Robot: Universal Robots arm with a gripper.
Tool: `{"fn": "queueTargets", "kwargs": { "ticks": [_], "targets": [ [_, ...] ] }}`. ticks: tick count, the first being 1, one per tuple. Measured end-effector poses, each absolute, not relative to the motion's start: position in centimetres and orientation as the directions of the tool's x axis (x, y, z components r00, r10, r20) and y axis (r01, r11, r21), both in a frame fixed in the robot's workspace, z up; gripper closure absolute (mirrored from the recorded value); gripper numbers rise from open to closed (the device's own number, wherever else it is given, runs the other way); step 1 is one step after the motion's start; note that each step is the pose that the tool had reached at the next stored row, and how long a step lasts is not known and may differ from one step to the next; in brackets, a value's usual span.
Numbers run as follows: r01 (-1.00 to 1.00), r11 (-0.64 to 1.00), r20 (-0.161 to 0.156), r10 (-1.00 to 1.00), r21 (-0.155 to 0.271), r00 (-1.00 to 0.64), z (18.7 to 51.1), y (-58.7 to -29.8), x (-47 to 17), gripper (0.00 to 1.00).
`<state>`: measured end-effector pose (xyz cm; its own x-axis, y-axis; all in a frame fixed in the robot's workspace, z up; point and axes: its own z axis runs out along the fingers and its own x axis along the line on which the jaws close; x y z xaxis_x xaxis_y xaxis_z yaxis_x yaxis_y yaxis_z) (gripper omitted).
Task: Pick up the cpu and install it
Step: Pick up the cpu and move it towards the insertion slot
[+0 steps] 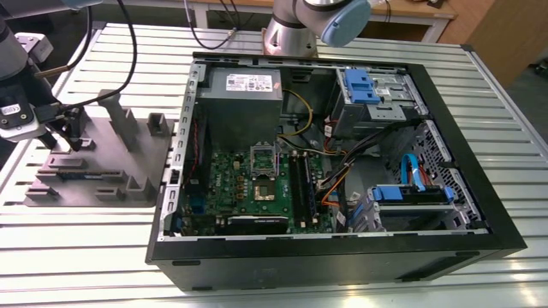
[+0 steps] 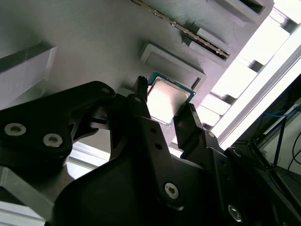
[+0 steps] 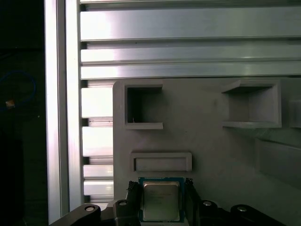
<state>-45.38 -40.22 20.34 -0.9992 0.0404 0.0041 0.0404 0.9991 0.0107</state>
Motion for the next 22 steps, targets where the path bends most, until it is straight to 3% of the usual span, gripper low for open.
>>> {"fn": "queueTargets", "kwargs": {
  "ticks": [22],
  "targets": [
    [0.04, 0.999, 0.004, 0.04, 0.011, -0.999, 21.14, -40.2, -45.38, 0.53]
  ]
}}
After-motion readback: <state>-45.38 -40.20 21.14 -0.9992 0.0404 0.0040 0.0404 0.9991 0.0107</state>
